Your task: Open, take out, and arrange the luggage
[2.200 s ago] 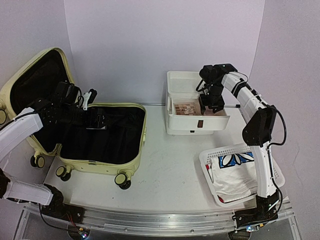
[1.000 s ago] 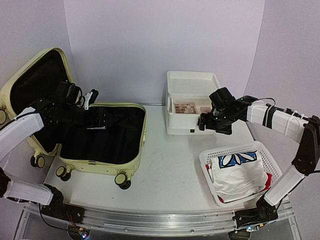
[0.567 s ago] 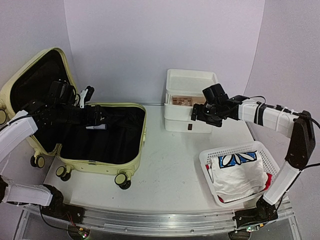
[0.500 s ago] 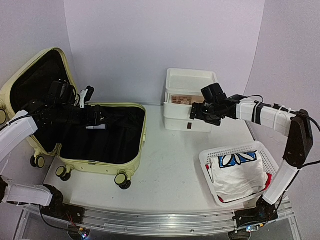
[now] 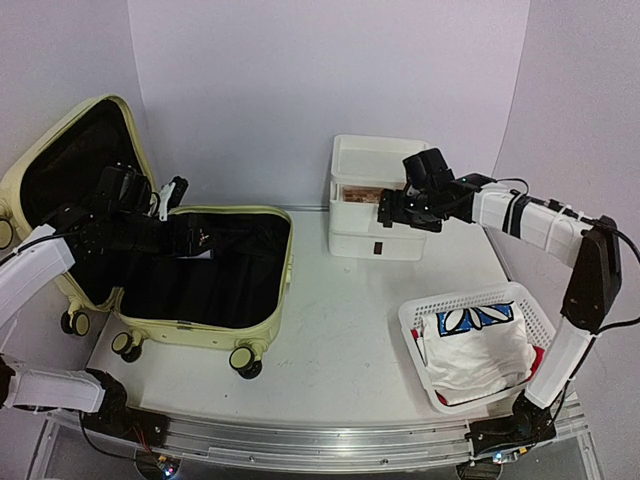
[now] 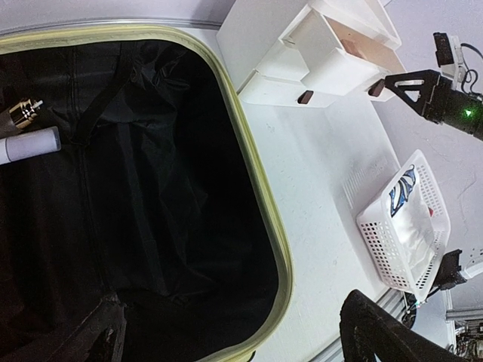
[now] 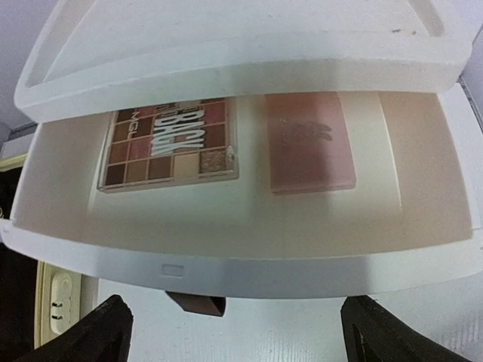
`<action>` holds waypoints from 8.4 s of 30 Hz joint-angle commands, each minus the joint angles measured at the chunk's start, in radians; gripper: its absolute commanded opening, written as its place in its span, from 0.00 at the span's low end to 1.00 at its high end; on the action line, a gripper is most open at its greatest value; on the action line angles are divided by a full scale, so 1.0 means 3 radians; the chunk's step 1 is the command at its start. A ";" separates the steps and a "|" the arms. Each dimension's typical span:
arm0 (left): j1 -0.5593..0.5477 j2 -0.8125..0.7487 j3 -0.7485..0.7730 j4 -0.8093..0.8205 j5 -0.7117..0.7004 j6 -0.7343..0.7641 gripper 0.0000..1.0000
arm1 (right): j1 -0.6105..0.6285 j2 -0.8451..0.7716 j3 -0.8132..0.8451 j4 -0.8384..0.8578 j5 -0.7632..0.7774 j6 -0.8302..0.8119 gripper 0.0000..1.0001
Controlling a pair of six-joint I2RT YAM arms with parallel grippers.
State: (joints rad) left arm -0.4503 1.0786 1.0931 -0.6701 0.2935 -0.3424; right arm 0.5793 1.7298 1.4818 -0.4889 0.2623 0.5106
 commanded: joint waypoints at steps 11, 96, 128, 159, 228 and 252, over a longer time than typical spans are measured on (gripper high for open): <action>-0.0202 0.0729 0.0388 0.0685 0.0510 -0.0344 0.99 | -0.0788 0.0065 0.1166 -0.0786 -0.0373 -0.0520 0.98; -0.1756 0.3530 0.1931 0.2351 -0.1699 -0.0152 0.79 | -0.0843 0.0492 0.1609 -0.1183 -0.0842 0.0184 0.00; -0.1970 0.4713 0.2444 0.4297 -0.3025 0.0664 0.66 | -0.0842 0.0387 0.1612 -0.1205 -0.1037 0.0400 0.00; -0.2023 0.3978 0.1579 0.4425 -0.2538 0.0712 0.00 | -0.0843 0.0493 0.1710 -0.1183 -0.0667 0.0412 0.00; 0.0169 0.1946 0.1371 -0.0071 -0.2393 -0.3247 0.72 | -0.0851 0.0583 0.1556 -0.0922 -0.0567 0.0370 0.00; 0.0655 0.3678 0.2870 -0.0717 -0.2083 -0.4164 0.66 | -0.0849 0.0545 0.1462 -0.0912 -0.0600 0.0319 0.00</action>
State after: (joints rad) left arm -0.2535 2.1551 1.8729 -0.8562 -0.3405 -1.5642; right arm 0.3298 1.9369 1.9339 -0.7929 0.1814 0.5579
